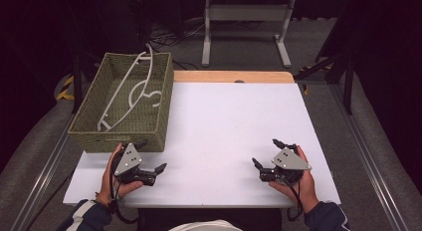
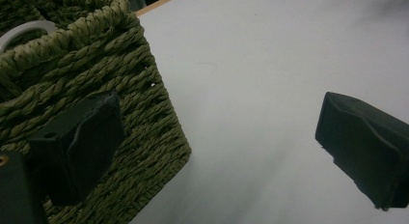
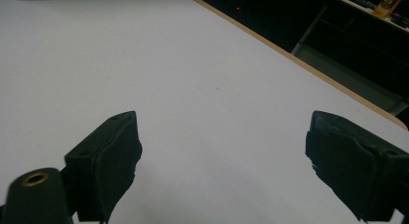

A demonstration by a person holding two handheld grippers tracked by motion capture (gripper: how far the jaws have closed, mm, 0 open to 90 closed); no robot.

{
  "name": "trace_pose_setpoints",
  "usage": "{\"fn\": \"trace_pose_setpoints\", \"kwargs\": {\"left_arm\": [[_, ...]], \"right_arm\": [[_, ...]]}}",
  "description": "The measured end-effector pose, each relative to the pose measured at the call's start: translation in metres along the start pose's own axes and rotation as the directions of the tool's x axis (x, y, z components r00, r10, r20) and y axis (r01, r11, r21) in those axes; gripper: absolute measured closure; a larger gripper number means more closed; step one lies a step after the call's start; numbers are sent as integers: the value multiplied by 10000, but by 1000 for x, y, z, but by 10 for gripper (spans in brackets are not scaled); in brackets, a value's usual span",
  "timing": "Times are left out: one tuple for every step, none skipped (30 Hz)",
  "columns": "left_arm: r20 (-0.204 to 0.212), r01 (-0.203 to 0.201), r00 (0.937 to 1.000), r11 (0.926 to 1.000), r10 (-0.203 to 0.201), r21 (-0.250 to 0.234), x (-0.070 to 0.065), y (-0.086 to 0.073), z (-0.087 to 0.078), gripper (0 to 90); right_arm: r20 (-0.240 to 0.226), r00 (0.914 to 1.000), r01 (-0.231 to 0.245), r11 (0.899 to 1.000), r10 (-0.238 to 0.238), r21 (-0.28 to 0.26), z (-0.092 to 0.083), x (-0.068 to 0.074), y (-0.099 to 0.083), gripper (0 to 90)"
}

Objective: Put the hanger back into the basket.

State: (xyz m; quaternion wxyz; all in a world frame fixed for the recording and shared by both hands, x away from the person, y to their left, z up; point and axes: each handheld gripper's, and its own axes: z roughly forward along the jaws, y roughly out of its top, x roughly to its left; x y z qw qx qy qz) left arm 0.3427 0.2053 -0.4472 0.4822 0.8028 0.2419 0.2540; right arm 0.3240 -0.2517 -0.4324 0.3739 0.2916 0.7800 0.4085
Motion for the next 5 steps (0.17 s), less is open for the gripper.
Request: {"fn": "trace_pose_setpoints", "kwargs": {"left_arm": [[-9, 19, 10000, 10000, -19, 31, 0, 0, 0, 39], [-16, 14, 10000, 10000, -14, 38, 0, 0, 0, 39], [-31, 43, 10000, 10000, -43, 54, 0, -1, 0, 39], [-32, 79, 10000, 10000, -79, 12, 0, -1, 0, 40], [-37, 132, 9999, 9999, -132, 28, 1, -1, 0, 40]], "right_arm": [[9, 10000, -26, 10000, 26, -2, 0, -1, 0, 125], [28, 10000, -57, 10000, 57, -17, 0, -1, 0, 125], [23, 10000, -74, 10000, 74, -44, 0, -1, 0, 125], [16, 10000, -96, 9999, 96, -50, 0, -1, 0, 125], [-1, 10000, -96, 9999, 96, -64, -1, -1, 1, 125]]}}
